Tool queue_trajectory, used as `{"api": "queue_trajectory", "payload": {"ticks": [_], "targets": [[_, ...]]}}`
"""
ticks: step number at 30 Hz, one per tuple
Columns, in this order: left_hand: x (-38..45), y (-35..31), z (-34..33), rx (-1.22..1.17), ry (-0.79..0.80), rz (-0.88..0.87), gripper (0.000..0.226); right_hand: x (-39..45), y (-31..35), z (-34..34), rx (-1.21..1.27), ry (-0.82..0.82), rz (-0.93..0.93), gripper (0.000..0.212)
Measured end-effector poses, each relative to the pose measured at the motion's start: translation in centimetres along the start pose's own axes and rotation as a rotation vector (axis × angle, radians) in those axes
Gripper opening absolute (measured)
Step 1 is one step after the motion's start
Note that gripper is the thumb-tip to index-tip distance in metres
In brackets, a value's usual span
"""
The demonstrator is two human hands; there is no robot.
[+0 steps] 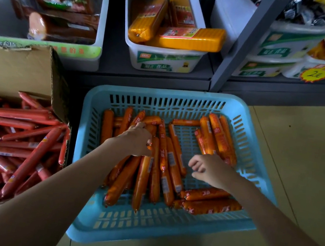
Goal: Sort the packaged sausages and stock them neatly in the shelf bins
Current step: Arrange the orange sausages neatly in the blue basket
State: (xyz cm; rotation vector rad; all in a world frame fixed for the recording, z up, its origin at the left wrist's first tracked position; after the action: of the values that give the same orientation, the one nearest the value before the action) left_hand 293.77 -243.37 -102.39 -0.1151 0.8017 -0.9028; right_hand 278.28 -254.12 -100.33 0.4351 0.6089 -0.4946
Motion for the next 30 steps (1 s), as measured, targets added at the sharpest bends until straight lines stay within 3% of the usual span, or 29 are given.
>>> {"api": "queue_trajectory", "payload": {"ticks": [3, 8, 11, 19, 22, 25, 28, 30], "targets": [[-1.1, 0.0, 0.7, -0.077, -0.031, -0.019, 0.042, 1.9, 1.6, -0.3, 0.013, -0.117, -0.054, 0.031], [-2.4, 0.7, 1.3, -0.187, -0.083, -0.024, 0.037, 4.3, 1.7, -1.3, 0.214, -0.171, -0.224, 0.043], [-2.4, 1.0, 1.2, -0.208, -0.079, -0.012, 0.036, 4.5, 1.0, -1.2, 0.299, -0.197, -0.285, 0.034], [-1.0, 0.2, 0.6, 0.031, 0.005, 0.059, 0.046, 2.1, 0.0, 1.0, 0.451, -0.244, -0.181, 0.036], [-0.4, 0.7, 0.3, 0.041, 0.026, 0.065, 0.046, 1.0, -0.8, 3.5, 0.263, -0.235, -0.087, 0.028], [-0.4, 0.9, 0.2, 0.042, 0.042, 0.066, 0.046, -1.0, -2.0, 4.6, 0.046, -0.016, -0.023, 0.032], [-0.5, 0.5, 0.3, 0.06, 0.055, 0.076, 0.048, -3.1, -4.0, 3.5, -0.112, 0.139, -0.06, 0.038], [-0.6, 0.2, 0.3, 0.094, 0.078, 0.095, 0.05, -3.6, -5.5, 1.9, -0.175, 0.154, -0.112, 0.034]]}}
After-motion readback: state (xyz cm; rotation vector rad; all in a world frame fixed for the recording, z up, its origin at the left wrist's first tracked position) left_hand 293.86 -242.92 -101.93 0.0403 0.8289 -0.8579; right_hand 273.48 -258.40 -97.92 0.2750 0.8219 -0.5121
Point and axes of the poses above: each hand's wrist, its own x-axis towards the middle knuckle, its own z-axis out of the back of the hand, y = z × x, the point moved 8 cm from there along x, towards the middle knuckle, and after that the axes turned 7 degrees about -x, right-handed, at the moved point
